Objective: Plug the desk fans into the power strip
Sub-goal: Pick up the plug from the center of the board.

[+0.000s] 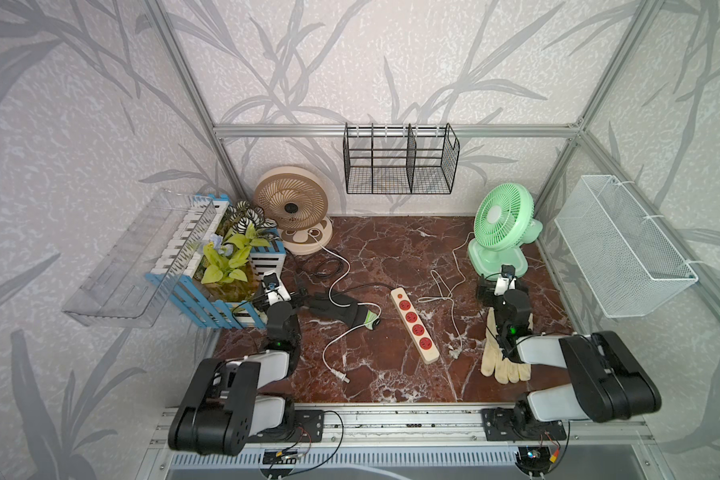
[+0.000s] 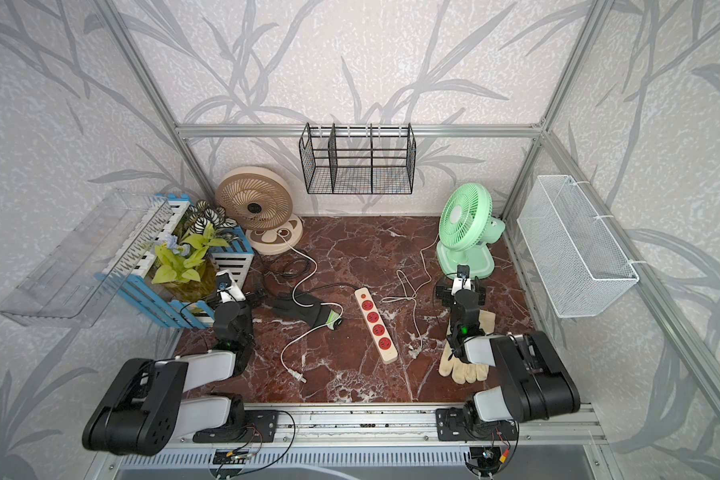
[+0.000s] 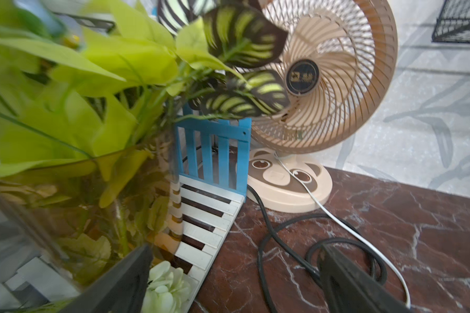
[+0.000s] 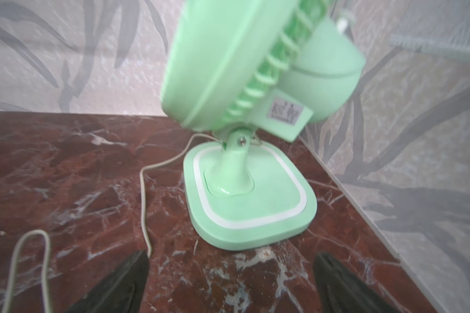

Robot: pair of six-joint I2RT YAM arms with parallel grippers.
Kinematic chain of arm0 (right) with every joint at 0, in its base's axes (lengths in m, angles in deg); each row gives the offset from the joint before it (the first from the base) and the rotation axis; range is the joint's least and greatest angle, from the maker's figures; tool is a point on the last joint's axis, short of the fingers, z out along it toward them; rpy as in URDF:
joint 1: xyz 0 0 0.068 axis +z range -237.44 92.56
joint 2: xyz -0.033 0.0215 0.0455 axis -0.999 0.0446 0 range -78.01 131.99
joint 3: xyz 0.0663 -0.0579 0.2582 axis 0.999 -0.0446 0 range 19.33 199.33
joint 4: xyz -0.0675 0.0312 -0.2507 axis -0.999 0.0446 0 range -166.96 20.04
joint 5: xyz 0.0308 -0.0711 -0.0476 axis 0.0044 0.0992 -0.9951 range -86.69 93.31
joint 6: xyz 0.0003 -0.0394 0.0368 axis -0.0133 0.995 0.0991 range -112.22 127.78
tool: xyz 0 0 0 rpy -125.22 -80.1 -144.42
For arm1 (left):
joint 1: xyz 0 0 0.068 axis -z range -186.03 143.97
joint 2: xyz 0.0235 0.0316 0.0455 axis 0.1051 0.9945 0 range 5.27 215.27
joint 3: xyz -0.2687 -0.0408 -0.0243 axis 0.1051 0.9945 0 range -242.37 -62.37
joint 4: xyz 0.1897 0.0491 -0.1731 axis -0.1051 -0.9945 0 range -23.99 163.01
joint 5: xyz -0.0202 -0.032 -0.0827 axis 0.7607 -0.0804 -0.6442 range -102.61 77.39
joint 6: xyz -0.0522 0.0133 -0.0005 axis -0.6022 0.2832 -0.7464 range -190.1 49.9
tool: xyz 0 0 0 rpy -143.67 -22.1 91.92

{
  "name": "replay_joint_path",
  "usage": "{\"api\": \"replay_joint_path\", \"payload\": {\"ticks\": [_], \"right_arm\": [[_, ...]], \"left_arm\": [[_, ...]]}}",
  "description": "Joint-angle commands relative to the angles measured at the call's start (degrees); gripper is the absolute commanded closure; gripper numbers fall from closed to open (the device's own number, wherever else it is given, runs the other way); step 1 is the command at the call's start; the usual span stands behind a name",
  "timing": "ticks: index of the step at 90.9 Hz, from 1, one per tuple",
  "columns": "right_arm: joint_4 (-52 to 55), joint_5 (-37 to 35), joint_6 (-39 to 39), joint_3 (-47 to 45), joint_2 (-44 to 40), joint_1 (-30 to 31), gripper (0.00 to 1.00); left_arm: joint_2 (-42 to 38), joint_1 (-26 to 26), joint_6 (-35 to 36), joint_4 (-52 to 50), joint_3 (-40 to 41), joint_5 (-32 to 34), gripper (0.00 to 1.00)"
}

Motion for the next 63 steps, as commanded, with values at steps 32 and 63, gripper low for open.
{"api": "replay_joint_path", "payload": {"ticks": [32, 63], "right_arm": [[43.85, 5.8, -19.33, 9.43, -36.2, 11.16, 0.01], [53.06, 34.24, -38.04, 8.53, -44.68, 11.13, 0.01]], "left_arm": [[-25.15, 0.41, -22.88, -31.28, -3.57, -6.3, 0.0], [-44.26, 0.71, -32.85, -39.65, -0.77, -29.43, 0.0]]}}
